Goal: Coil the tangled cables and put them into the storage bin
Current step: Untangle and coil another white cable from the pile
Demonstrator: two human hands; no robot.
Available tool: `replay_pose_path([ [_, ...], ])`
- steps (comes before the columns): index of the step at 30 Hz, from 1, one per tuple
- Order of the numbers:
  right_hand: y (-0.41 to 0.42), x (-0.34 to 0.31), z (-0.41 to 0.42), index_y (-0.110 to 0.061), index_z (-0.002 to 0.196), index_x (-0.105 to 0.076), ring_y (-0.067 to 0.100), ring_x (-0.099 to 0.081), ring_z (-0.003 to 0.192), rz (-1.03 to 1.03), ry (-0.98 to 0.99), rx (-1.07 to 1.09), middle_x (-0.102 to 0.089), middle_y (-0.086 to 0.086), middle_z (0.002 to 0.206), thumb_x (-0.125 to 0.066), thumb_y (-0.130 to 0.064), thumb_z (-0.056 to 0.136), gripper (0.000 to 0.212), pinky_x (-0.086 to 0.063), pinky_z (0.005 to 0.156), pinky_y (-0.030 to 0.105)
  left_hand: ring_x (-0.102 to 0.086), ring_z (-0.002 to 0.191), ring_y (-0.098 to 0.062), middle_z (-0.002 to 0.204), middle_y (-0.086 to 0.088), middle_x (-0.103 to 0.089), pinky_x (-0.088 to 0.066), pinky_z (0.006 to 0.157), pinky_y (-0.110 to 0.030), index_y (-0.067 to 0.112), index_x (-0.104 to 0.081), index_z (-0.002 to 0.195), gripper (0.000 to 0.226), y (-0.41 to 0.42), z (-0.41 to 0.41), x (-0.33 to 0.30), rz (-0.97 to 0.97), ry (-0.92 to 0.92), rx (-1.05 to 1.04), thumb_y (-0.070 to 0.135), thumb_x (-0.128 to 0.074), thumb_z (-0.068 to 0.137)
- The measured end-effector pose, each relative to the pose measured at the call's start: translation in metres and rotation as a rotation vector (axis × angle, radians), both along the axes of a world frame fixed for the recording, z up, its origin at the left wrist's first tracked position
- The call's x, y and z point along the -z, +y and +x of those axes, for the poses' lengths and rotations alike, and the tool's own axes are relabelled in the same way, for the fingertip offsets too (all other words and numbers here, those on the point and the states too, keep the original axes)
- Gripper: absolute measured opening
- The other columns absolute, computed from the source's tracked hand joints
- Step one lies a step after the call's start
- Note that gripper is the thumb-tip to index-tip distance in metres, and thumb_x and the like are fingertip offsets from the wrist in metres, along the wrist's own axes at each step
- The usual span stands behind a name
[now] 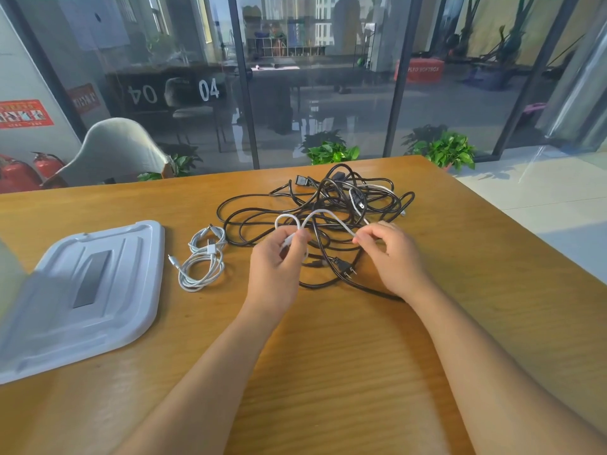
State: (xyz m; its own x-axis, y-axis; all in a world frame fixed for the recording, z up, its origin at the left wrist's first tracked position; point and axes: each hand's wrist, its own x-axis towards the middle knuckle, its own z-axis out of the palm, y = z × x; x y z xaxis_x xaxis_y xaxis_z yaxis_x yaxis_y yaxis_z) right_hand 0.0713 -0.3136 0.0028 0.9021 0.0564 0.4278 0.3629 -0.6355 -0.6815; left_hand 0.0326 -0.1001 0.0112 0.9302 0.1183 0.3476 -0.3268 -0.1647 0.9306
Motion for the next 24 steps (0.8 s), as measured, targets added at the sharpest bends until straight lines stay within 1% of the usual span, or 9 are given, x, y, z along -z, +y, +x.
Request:
replay_pose_path([
  [2,0.006,-0.003,-0.005,-0.027,0.092,-0.076,0.001,-0.058,0.098,0.014,-0.042,-0.069,-0.068,-0.020,0.091,-0.062,-0.029,0.103,0.018,-0.048,0.092,0.035,-0.036,0.049,-0.005,0.055,0.018,-0.048,-0.030,0.049,-0.014,0.024,-0.074,0.092,0.024,-0.003,0.000,0.002,0.073,0.001,0.036,0.036,-0.058,0.105],
  [4,0.016,-0.006,-0.011,-0.026,0.095,-0.078,0.005,-0.059,0.096,-0.004,-0.068,-0.139,-0.068,-0.019,0.088,-0.064,-0.030,0.102,0.016,-0.047,0.085,0.029,-0.050,0.057,-0.009,0.064,0.015,-0.062,-0.038,0.053,-0.025,0.028,-0.076,0.098,0.022,-0.007,0.000,0.004,0.149,0.000,0.068,0.037,-0.058,0.106],
  [6,0.027,-0.007,-0.015,-0.023,0.095,-0.078,0.008,-0.059,0.090,-0.024,-0.082,-0.207,-0.067,-0.016,0.086,-0.065,-0.029,0.101,0.015,-0.044,0.083,0.030,-0.066,0.079,-0.018,0.084,0.006,-0.075,-0.054,0.072,-0.039,0.036,-0.076,0.102,0.017,-0.010,-0.002,0.003,0.154,-0.002,0.085,0.034,-0.059,0.106],
  [8,0.034,-0.007,-0.017,-0.020,0.095,-0.079,0.009,-0.059,0.088,-0.037,-0.079,-0.257,-0.068,-0.013,0.086,-0.068,-0.026,0.100,0.014,-0.045,0.086,0.035,-0.071,0.087,-0.014,0.091,0.006,-0.077,-0.058,0.080,-0.035,0.035,-0.077,0.102,0.018,-0.009,-0.002,0.004,0.126,-0.023,0.121,0.029,-0.060,0.106],
  [12,0.029,-0.003,-0.016,-0.021,0.099,-0.081,0.012,-0.062,0.098,-0.054,-0.017,-0.272,-0.074,-0.014,0.096,-0.068,-0.041,0.096,0.024,-0.047,0.097,0.045,-0.059,0.059,0.006,0.065,0.021,-0.066,-0.042,0.058,-0.004,0.009,-0.077,0.102,0.023,-0.006,-0.004,0.002,0.047,-0.024,0.171,0.021,-0.058,0.107],
  [16,0.016,-0.001,-0.007,-0.033,0.099,-0.074,0.005,-0.059,0.107,-0.168,0.034,-0.185,-0.069,-0.021,0.102,-0.053,-0.068,0.091,0.042,-0.045,0.104,0.048,-0.043,0.050,-0.001,0.053,0.020,-0.049,-0.033,0.053,-0.013,0.013,-0.070,0.091,0.031,-0.007,-0.006,-0.001,0.001,0.052,0.180,0.032,-0.052,0.109],
  [18,0.006,0.000,0.000,-0.039,0.096,-0.071,0.004,-0.057,0.108,-0.211,0.042,-0.110,-0.068,-0.023,0.102,-0.053,-0.066,0.094,0.033,-0.042,0.106,0.047,-0.034,0.053,-0.006,0.058,0.016,-0.042,-0.029,0.055,-0.023,0.014,-0.067,0.090,0.035,-0.004,-0.005,-0.002,-0.012,0.074,0.175,0.039,-0.051,0.108],
  [21,-0.008,0.003,0.005,-0.039,0.090,-0.070,-0.001,-0.051,0.097,-0.203,0.016,-0.001,-0.065,-0.025,0.094,-0.060,-0.057,0.095,0.021,-0.042,0.101,0.043,-0.043,0.052,-0.003,0.057,0.018,-0.046,-0.034,0.053,-0.014,0.014,-0.067,0.089,0.040,-0.001,-0.003,-0.003,-0.020,0.073,0.141,0.046,-0.050,0.104],
  [24,-0.008,0.003,0.003,-0.038,0.085,-0.070,0.004,-0.052,0.094,-0.172,-0.069,0.057,-0.062,-0.023,0.086,-0.065,-0.049,0.096,0.016,-0.036,0.090,0.037,-0.033,0.053,-0.005,0.055,0.016,-0.038,-0.031,0.053,-0.019,0.016,-0.069,0.086,0.037,-0.002,-0.002,0.002,0.057,0.025,0.115,0.042,-0.054,0.107],
])
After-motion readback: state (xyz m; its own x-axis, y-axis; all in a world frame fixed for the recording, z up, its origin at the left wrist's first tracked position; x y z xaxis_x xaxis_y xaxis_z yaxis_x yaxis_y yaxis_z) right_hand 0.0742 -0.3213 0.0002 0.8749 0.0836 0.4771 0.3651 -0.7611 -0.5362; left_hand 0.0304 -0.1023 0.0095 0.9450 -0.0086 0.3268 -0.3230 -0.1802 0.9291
